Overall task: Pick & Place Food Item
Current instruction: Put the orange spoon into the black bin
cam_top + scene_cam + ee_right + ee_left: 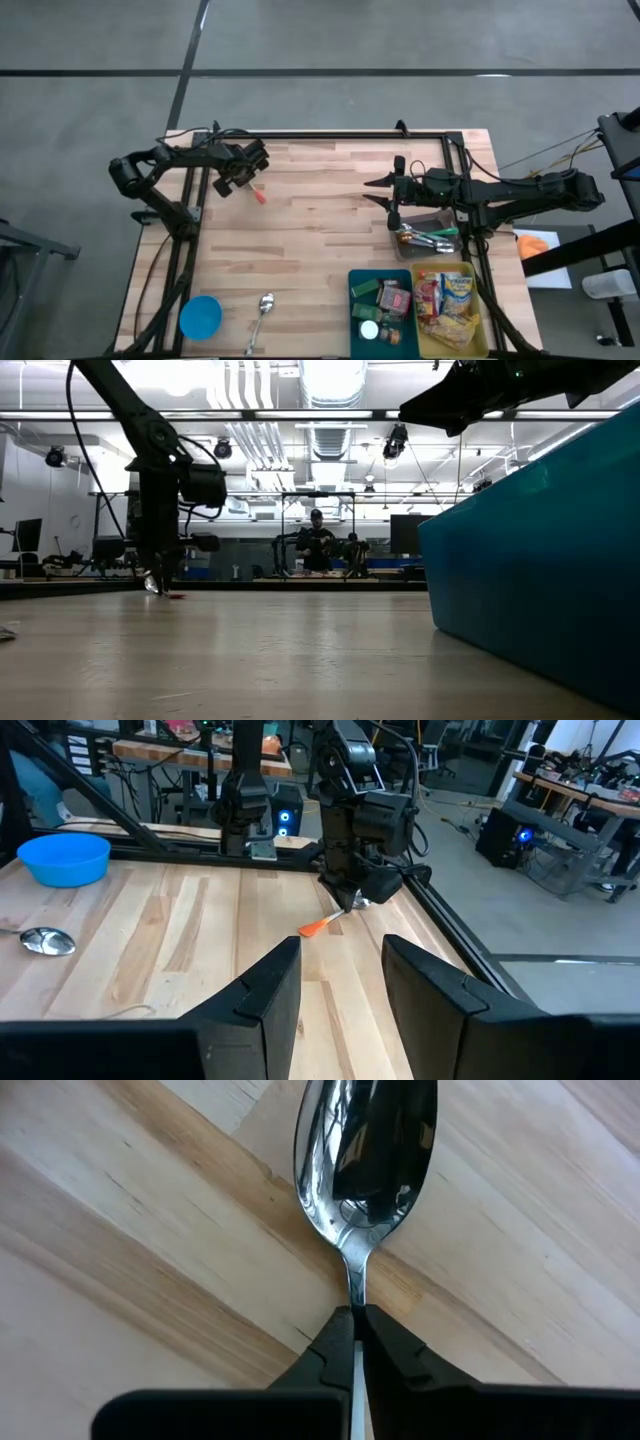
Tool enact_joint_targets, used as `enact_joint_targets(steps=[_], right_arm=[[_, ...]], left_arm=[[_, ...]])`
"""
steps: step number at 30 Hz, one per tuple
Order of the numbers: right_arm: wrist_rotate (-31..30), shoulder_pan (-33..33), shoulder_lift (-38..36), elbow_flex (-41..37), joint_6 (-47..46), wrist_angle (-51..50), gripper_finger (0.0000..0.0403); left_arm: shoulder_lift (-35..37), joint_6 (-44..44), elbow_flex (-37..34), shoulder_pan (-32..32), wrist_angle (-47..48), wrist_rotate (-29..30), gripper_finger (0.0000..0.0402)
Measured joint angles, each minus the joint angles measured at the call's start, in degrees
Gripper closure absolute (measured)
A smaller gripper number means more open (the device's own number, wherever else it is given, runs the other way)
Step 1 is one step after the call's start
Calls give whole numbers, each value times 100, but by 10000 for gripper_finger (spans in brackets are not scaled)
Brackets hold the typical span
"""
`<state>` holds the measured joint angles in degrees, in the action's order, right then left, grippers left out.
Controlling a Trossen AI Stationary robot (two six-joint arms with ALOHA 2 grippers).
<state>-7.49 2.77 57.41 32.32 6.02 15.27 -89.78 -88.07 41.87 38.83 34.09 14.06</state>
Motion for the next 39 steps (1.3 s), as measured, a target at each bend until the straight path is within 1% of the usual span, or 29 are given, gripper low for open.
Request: enact_joint_targets(steps=[5, 9, 20, 23, 26, 29, 35, 37, 39], right_arm=[[-2, 2, 0, 0, 2, 0, 264], [-2, 1, 0, 0, 2, 0, 264], [0, 0, 0, 0, 2, 0, 264], [-2, 2, 0, 0, 2, 0, 264], [-2, 2, 0, 0, 2, 0, 264], [-2, 0, 0, 0, 2, 0, 264], [-2, 0, 0, 0, 2, -2, 264], [-2, 2, 0, 0, 2, -7, 264], [-2, 0, 0, 0, 2, -7, 264]], left_arm=[[-2, 4, 54, -182, -40, -122, 395], [-7, 9, 115, -501, -162, -124, 395], [-7, 146, 521, -1778, -468, 301, 400], [-7, 377, 702, -2095, -503, 421, 400], [-7, 595, 851, -2392, -707, 445, 400], [-17, 729, 975, -2689, -949, 630, 400], [-442, 1087, 1260, -3133, -1522, 1167, 400], [-671, 1382, 1374, -3209, -1898, 1178, 400], [-907, 1684, 1571, -3249, -2223, 1061, 400]])
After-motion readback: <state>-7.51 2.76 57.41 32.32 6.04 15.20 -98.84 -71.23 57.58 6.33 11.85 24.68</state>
